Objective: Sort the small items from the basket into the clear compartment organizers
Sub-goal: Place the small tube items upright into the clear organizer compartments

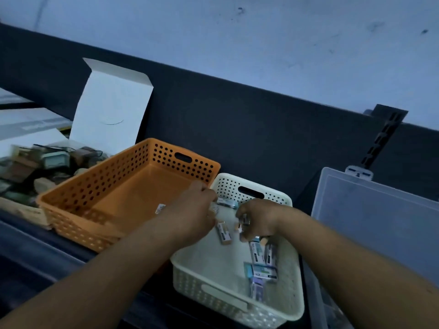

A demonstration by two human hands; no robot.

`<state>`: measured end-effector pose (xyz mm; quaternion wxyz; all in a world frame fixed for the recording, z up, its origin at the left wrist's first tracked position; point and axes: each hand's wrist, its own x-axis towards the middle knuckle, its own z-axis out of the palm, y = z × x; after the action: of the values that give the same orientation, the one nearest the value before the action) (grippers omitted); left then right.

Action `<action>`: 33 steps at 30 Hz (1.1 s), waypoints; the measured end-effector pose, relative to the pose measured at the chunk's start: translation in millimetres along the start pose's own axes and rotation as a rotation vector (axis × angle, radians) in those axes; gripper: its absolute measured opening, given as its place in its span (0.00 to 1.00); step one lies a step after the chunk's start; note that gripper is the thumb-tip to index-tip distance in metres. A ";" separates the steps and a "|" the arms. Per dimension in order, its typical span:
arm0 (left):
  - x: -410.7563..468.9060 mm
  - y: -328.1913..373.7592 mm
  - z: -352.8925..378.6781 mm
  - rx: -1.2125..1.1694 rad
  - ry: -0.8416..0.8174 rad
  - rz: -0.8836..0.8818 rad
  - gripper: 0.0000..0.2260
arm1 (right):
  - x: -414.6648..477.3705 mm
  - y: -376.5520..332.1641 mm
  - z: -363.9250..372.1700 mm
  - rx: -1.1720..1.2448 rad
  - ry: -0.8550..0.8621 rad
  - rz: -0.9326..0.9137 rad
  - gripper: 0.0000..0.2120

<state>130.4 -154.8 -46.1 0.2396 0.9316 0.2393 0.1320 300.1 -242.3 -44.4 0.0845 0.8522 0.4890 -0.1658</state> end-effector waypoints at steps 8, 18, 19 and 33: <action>-0.2 -0.4 -0.4 0.014 0.002 0.008 0.18 | -7.3 -2.4 15.5 0.028 0.169 -0.163 0.06; -0.6 -1.3 0.4 0.028 -0.010 0.005 0.19 | -8.9 -6.0 19.7 0.132 0.135 -0.084 0.07; -0.8 -1.8 0.3 0.032 -0.007 0.009 0.19 | -9.9 -6.6 21.3 0.131 0.143 -0.087 0.06; -7.7 44.7 -9.3 -0.199 0.099 0.032 0.18 | -64.4 7.7 -12.6 0.831 0.295 -0.211 0.15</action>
<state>137.6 -189.6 -16.5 0.3168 0.8991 0.2219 0.2049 279.3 -294.3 -9.4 -0.3528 0.7737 0.4722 -0.2323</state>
